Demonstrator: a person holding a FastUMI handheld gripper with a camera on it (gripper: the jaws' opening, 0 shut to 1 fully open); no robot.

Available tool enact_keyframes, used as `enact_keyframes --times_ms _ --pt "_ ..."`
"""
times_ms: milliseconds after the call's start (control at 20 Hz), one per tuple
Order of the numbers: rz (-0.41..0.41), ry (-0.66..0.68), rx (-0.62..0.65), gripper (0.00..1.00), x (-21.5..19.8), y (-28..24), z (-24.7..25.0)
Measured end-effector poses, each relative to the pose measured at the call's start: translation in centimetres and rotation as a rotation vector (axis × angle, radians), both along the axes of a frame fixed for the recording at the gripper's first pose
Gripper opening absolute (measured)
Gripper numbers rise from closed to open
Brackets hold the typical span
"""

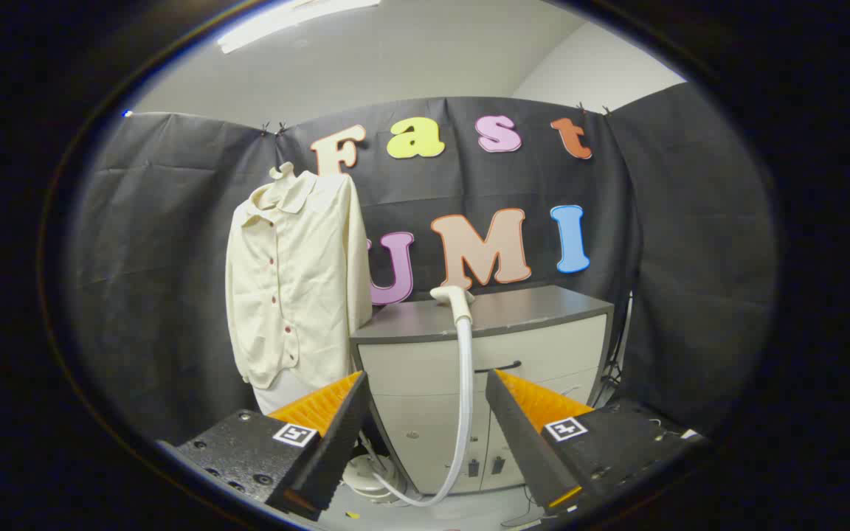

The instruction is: Iron the clothes twice with a garment steamer, once on the left side and once on the right side.

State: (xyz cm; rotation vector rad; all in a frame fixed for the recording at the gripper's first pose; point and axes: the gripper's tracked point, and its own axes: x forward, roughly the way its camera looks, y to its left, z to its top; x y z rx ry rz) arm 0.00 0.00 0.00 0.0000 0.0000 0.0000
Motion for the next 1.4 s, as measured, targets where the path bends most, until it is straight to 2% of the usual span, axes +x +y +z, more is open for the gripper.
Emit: enact_keyframes --times_ms 250,900,1150,1400 --pt "-0.008 -0.016 0.029 0.96 0.1 -0.2 0.7" --pt "-0.010 -0.008 -0.008 0.97 2.4 2.1 1.7" --pt "-0.037 0.003 -0.005 0.96 5.2 2.4 3.6" --pt "-0.055 0.029 -0.037 0.97 10.8 2.2 5.8"
